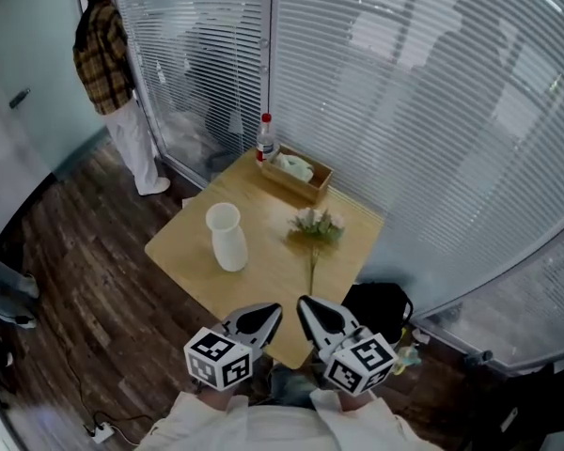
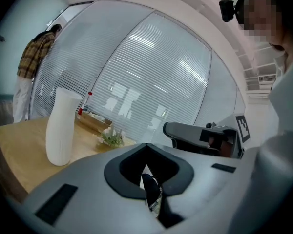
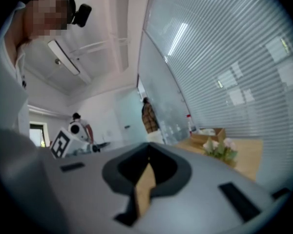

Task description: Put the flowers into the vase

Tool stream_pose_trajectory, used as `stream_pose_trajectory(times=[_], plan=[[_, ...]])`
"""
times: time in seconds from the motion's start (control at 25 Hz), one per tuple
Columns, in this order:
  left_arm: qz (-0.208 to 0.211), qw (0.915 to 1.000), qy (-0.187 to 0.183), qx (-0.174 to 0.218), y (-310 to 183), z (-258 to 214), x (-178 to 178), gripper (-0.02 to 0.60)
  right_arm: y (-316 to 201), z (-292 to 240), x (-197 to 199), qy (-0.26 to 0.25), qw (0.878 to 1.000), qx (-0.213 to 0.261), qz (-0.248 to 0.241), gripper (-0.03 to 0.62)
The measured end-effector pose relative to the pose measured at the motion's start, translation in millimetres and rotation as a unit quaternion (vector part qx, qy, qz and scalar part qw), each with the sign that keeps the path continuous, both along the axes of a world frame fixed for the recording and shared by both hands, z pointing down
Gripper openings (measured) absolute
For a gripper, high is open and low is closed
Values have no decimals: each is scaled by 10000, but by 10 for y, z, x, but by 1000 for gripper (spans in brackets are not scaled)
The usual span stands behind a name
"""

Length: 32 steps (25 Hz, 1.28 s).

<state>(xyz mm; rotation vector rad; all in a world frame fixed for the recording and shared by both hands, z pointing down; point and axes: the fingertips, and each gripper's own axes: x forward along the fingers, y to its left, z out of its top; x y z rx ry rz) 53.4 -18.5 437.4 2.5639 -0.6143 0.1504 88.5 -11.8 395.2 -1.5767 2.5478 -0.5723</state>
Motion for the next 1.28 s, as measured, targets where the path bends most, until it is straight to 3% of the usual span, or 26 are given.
stream_pose_trajectory(times=[0.64, 0.76, 0.96, 1.28], plan=[[-201, 9997, -95, 78, -640, 39, 434, 9, -712, 120, 503, -29, 9999, -91, -80, 12], [-193, 9998, -95, -1, -667, 57, 485, 9, -755, 177, 519, -18, 9997, -205, -112, 12], [-77, 9994, -243, 228, -739, 11, 525, 9, -802, 234, 534, -229, 9993, -278, -117, 12], [25, 9998, -217, 41, -834, 88, 499, 9, -869, 304, 563, -226, 9988, -443, 42, 12]])
